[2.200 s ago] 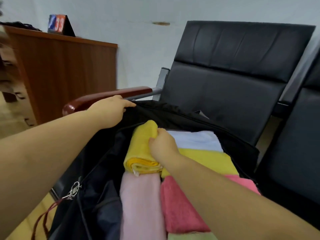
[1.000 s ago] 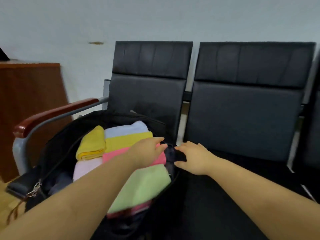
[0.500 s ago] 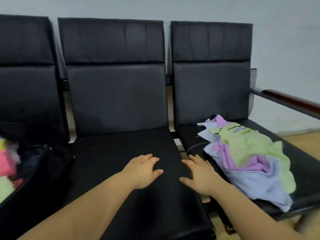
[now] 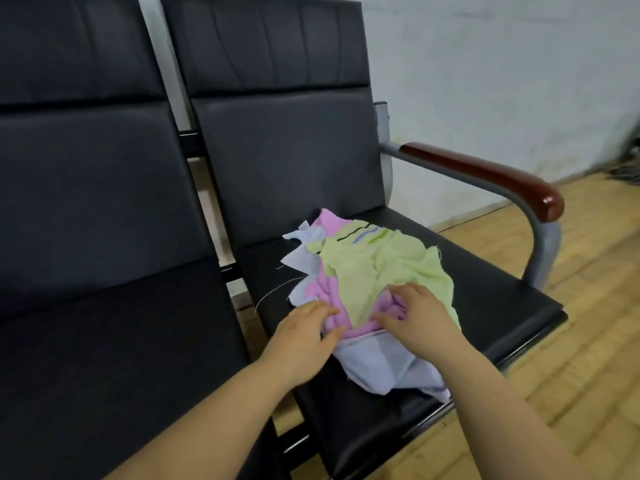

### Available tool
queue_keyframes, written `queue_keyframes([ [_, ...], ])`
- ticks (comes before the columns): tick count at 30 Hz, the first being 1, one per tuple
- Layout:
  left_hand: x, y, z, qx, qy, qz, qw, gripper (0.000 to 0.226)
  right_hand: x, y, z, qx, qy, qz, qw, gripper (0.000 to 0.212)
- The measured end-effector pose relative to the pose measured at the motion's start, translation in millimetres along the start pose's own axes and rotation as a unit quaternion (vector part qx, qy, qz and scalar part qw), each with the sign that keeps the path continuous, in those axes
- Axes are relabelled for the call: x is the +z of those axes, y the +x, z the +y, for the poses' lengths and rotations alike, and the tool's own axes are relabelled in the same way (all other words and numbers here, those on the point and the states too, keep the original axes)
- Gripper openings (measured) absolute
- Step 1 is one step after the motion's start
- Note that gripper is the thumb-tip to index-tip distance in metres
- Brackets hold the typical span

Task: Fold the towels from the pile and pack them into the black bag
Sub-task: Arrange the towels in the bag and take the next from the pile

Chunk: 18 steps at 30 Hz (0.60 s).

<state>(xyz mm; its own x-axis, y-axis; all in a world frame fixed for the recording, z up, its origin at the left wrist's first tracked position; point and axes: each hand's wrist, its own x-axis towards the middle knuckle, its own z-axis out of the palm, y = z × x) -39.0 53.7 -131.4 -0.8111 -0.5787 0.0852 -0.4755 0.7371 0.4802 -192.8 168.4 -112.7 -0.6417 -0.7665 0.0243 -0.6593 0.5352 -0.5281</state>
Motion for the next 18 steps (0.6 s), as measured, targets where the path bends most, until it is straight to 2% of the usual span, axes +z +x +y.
queue_keyframes([
  [5,11,34,11,0.012,-0.001,0.009,1.000,0.038,-1,16,21,0.043,0.037,0.023,0.998,0.054],
  [10,25,71,14,-0.052,0.070,-0.006,0.996,0.046,1,32,40,0.117,0.132,0.031,0.984,0.057],
  [14,34,92,7,-0.092,0.067,-0.001,0.993,0.051,3,43,54,0.170,0.166,0.052,0.970,0.059],
  [18,38,100,2,-0.117,0.030,0.015,0.993,0.029,3,52,65,0.230,0.170,0.047,0.957,0.062],
])
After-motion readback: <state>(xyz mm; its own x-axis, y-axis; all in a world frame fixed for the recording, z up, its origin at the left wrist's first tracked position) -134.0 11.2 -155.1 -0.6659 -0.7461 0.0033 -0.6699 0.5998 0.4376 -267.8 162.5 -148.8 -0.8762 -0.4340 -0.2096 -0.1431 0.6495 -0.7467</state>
